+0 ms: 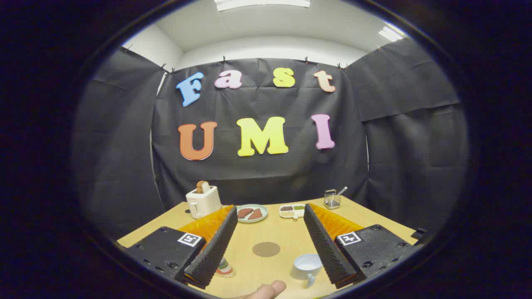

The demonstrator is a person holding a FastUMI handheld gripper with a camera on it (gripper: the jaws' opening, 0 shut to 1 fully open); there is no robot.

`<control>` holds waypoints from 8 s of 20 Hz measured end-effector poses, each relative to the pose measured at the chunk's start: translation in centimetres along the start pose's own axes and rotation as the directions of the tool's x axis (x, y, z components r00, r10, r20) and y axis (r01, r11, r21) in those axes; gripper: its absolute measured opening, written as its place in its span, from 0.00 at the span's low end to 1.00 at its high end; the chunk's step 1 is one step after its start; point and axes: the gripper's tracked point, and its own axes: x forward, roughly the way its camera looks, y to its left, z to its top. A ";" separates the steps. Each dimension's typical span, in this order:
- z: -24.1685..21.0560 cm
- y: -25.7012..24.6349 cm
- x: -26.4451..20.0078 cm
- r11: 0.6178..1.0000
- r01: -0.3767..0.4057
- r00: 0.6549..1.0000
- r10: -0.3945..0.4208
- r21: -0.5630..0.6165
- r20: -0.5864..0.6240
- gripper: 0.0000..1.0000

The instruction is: Take the bottle from table, then pour the juice into the cup, finally place the bottle on the coaster

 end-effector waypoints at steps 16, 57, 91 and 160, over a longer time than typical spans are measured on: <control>-1.3 2.1 -0.8 0.998 -0.067 0.998 0.067 0.004 -0.005 1.00; -20.1 14.1 6.2 0.995 -0.045 0.992 0.034 -0.089 -0.118 1.00; -16.3 9.9 5.3 0.779 -0.045 0.967 0.192 0.625 -0.170 0.81; -9.6 2.2 6.8 -0.246 0.028 0.970 0.240 0.969 0.032 0.81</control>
